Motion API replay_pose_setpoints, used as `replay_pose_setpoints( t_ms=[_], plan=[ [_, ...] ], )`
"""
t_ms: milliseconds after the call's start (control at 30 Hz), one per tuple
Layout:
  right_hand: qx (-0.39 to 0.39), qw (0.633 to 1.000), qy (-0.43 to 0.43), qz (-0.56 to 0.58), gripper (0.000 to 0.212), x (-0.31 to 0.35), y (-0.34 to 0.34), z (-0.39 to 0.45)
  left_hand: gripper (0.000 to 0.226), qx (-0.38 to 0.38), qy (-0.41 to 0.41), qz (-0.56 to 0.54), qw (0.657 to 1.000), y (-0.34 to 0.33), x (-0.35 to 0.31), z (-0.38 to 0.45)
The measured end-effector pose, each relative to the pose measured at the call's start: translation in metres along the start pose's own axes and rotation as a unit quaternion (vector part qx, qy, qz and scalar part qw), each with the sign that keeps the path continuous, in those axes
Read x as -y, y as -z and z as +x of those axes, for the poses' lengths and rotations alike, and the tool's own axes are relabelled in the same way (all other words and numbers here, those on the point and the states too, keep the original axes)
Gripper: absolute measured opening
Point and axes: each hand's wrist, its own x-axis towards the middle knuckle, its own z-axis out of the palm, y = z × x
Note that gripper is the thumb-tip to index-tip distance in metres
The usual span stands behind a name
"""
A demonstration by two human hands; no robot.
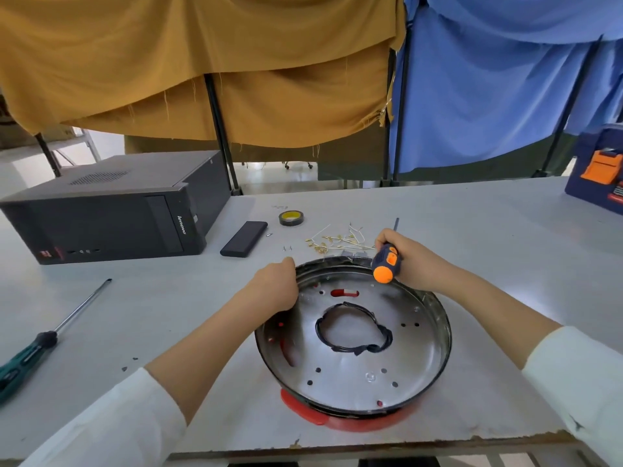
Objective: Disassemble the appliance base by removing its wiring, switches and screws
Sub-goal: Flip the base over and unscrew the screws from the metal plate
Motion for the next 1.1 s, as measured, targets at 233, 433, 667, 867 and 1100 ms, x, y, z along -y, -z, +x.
replay_pose_setpoints(
  t_ms=[233,433,667,867,1100],
  plan=[
    [-0.064,0.996,-0.017,-0.057,0.033,0.014,-0.004,0.007,0.075,0.012,-0.064,-0.121,0.991,0.005,-0.008,0.014],
    [-0.222,0.975,0.007,-0.011,0.054,0.047,0.044,0.016,0.049,0.031,-0.085,-0.224,0.970,-0.004,-0.006,0.036],
    [-0.314,0.936,0.095,0.127,0.050,0.090,0.062,0.026,0.047,0.028,-0.070,-0.232,0.970,-0.003,-0.009,0.044],
    [-0.272,0.944,0.081,0.170,0.043,0.099,0.039,0.032,0.055,0.023,-0.065,-0.219,0.973,-0.005,-0.010,0.045],
    [-0.279,0.944,0.062,0.166,0.045,0.090,0.018,0.038,0.055,0.014,-0.054,-0.229,0.972,-0.010,-0.009,0.045]
  ],
)
